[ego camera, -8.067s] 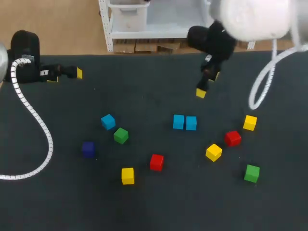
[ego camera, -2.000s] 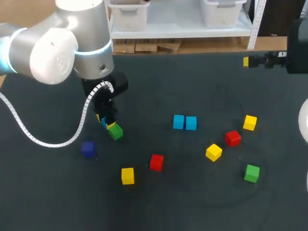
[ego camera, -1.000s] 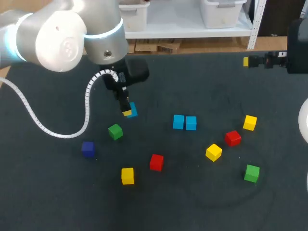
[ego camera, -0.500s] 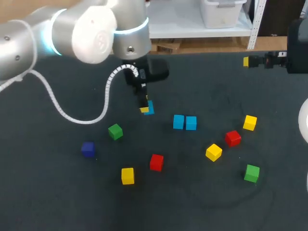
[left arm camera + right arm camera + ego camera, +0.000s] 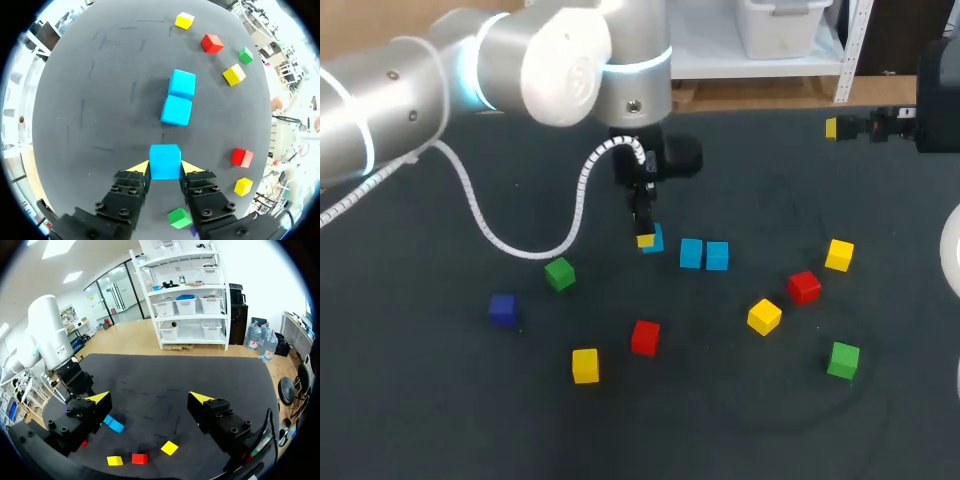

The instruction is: Place the blue cubes, place green cubes on the blue cubes, place the yellow cubes on the green cubes, then place the red cubes on the yellow cubes, and place purple cube on the red cubes.

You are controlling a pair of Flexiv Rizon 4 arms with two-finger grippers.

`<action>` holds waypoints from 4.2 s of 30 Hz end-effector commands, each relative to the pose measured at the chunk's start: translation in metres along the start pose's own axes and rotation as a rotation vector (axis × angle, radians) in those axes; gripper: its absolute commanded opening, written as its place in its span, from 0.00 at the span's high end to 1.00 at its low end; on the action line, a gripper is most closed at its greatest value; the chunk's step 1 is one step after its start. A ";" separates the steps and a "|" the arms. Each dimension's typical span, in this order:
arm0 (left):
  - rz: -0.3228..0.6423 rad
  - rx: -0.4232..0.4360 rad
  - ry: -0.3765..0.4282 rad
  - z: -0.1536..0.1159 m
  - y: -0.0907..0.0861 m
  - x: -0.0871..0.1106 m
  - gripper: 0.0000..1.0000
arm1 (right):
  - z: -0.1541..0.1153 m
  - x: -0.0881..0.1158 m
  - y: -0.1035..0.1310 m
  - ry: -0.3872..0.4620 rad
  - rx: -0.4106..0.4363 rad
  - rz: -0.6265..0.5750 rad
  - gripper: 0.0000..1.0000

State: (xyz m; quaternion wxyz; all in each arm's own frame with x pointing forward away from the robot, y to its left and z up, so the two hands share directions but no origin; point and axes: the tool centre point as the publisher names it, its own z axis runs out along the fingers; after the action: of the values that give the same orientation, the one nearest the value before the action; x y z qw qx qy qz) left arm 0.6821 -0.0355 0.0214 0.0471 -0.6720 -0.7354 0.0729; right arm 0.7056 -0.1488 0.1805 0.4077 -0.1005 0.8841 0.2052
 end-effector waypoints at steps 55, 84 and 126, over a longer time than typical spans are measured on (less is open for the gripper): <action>0.185 -0.105 0.039 0.020 0.004 -0.017 0.92 | 0.000 0.000 -0.001 0.000 -0.003 -0.001 0.00; 0.077 -0.067 -0.023 -0.002 0.005 -0.009 0.00 | 0.000 0.000 -0.001 0.000 -0.003 -0.001 0.00; -0.623 -0.186 -0.115 0.011 -0.026 0.132 0.00 | 0.000 0.000 -0.001 0.000 -0.003 -0.001 0.00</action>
State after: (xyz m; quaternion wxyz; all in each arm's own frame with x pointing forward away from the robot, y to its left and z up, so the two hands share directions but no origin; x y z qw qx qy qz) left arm 0.6433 0.0890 0.0140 -0.0256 -0.4093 -0.9119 0.0173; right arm 0.7055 -0.1488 0.1805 0.4077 -0.1005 0.8841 0.2052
